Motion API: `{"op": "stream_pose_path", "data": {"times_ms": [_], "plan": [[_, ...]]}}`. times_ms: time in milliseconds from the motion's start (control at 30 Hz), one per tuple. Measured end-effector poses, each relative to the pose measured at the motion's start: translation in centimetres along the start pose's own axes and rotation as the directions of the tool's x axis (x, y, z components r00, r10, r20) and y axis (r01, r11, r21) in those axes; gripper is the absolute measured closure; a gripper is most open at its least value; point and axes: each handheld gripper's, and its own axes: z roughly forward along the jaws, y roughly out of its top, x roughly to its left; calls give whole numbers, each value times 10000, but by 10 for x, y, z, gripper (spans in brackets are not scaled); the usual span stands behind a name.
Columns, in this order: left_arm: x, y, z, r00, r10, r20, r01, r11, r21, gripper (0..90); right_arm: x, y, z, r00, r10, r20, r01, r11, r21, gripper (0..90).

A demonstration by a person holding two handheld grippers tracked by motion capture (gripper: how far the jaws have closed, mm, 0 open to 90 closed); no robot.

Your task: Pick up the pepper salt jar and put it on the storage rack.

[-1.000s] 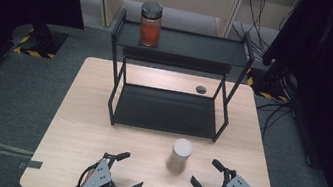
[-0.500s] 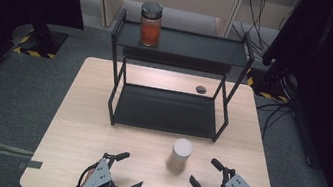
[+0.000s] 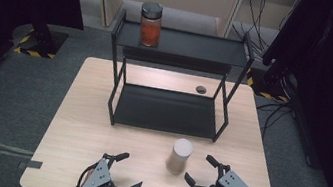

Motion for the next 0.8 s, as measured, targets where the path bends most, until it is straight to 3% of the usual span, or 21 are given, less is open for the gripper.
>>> {"op": "stream_pose_path", "data": {"times_ms": [800], "plan": [[-1, -1, 1, 10000, 34, 12, -35, 9999, 106, 30, -1, 9, 37, 9992, -291, -264, 302, 9987, 406, 9]]}}
